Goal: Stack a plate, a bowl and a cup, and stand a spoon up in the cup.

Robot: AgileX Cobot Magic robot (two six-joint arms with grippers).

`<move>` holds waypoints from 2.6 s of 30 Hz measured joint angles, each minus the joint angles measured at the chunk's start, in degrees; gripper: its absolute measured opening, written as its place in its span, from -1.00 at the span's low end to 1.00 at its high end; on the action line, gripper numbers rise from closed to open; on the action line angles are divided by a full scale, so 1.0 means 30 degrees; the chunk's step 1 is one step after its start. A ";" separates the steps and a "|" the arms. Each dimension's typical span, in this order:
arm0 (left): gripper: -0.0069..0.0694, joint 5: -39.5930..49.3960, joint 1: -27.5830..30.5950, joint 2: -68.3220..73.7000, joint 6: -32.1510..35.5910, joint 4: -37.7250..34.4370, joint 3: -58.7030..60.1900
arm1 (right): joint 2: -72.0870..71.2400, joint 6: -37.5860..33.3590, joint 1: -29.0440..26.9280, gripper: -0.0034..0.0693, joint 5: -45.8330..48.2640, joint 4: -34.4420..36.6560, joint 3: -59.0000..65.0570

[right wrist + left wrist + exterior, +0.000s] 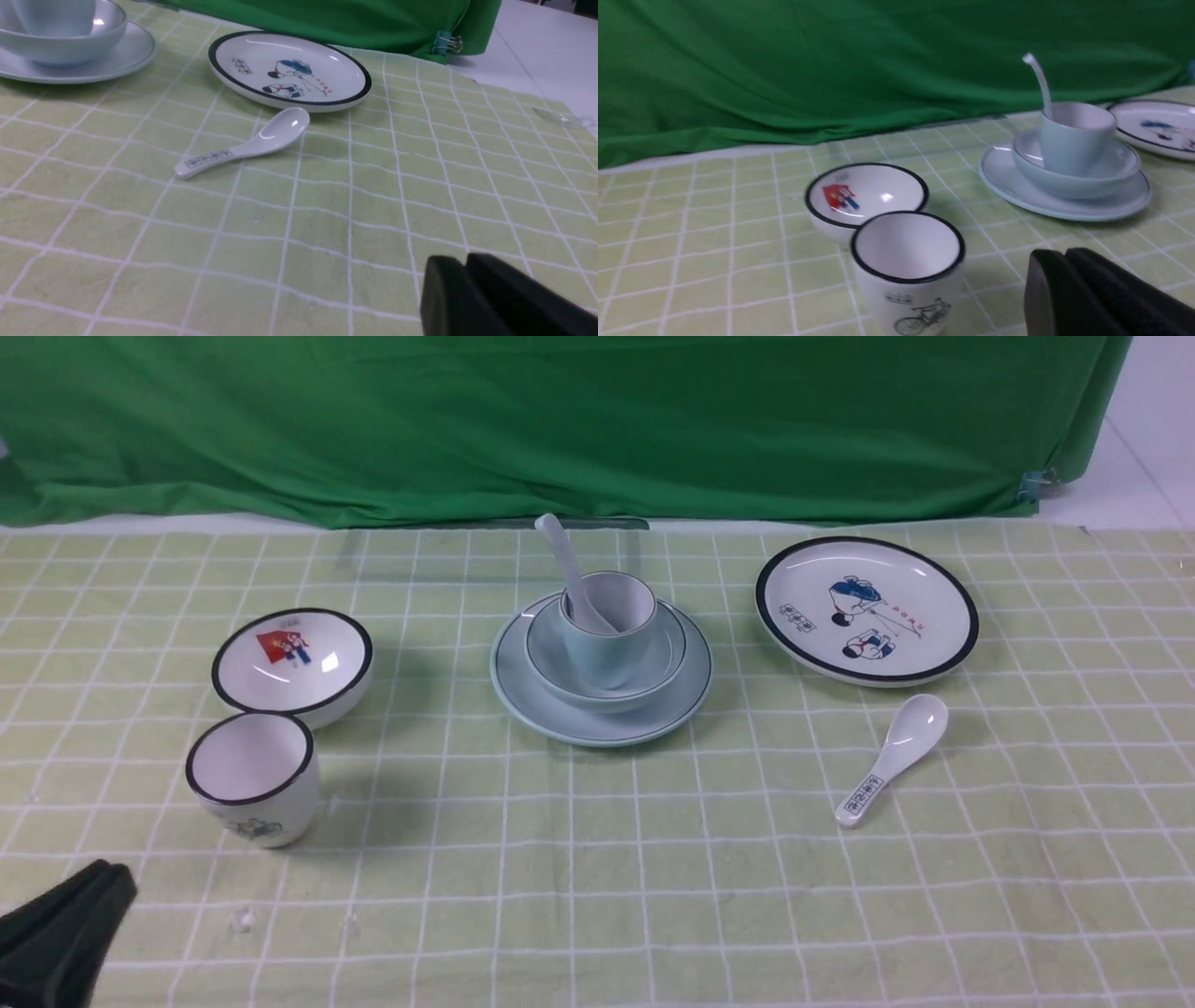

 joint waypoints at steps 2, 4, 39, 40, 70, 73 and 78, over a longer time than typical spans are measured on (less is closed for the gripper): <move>-0.89 0.0832 0.0804 -0.1326 0.0000 -0.0038 0.0080 | 0.0000 0.0000 0.0000 -0.66 -0.0002 0.0000 0.0000; -0.89 0.2363 0.1456 -0.2530 0.0000 -0.0322 0.0081 | 0.0000 0.0000 0.0000 -0.65 -0.0002 0.0000 0.0000; -0.89 0.5997 0.2006 -0.3018 0.0005 -0.0788 0.0135 | 0.0000 0.0000 -0.0024 -0.42 -0.0001 0.0000 0.0000; -0.89 0.5997 0.2006 -0.3018 0.0005 -0.0788 0.0135 | 0.0000 0.0000 -0.0024 -0.42 -0.0001 0.0000 0.0000; -0.89 0.5997 0.2006 -0.3018 0.0022 -0.0788 0.0135 | 0.0000 0.0006 -0.0024 -0.30 -0.0004 0.0000 0.0000; -0.89 0.5997 0.2006 -0.3018 0.0002 -0.0788 0.0135 | 0.0000 0.0006 -0.0024 -0.28 -0.0004 0.0000 0.0000; -0.89 0.5997 0.2006 -0.3018 0.0002 -0.0788 0.0135 | 0.0000 0.0006 -0.0024 -0.26 -0.0004 0.0000 0.0000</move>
